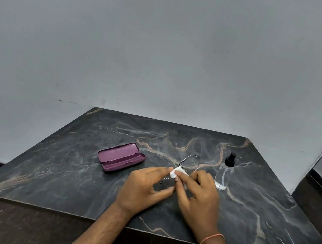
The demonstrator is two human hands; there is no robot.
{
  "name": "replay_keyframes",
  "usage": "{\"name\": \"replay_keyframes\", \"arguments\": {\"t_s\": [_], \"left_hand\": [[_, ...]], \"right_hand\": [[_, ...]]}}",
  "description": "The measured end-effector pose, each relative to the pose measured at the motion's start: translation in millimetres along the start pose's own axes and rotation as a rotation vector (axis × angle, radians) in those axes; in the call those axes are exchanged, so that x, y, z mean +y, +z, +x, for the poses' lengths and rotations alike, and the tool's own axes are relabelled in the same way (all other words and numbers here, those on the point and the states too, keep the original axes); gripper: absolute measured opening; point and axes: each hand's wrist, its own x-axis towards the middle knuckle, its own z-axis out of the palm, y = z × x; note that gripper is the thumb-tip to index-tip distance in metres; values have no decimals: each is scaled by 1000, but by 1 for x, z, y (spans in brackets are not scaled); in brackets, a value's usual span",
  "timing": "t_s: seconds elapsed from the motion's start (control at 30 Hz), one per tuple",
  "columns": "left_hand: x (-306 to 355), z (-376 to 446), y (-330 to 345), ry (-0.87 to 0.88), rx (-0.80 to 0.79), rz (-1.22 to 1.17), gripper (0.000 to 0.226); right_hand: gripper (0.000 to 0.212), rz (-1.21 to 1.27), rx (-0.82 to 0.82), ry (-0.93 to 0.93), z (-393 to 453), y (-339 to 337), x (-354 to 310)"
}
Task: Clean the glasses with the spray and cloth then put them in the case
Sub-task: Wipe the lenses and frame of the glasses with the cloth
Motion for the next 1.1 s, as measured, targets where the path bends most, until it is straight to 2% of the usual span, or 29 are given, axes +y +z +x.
{"name": "replay_keyframes", "arguments": {"t_s": [0.1, 0.27, 0.47, 0.67, 0.87, 1.0, 1.1], "left_hand": [[-1, 0, 0, -8, -5, -4, 48], [-5, -3, 2, -3, -51, 46, 59], [0, 1, 1, -21, 16, -15, 47], [-4, -2, 1, -36, 6, 15, 57], [0, 1, 1, -92, 63, -36, 53], [-3, -1, 0, -122, 55, -44, 56], [0, 0, 0, -127, 58, -46, 55]], "right_hand": [[19, 33, -29, -24, 0, 1, 0], [20, 136, -169, -116, -2, -1, -4], [23, 124, -11, 29, 2, 1, 3], [17, 177, -96, -42, 0, 0, -2], [16, 102, 20, 86, 2, -1, -1], [17, 198, -48, 40, 0, -2, -1], [14, 271, 25, 172, 2, -2, 2]]}}
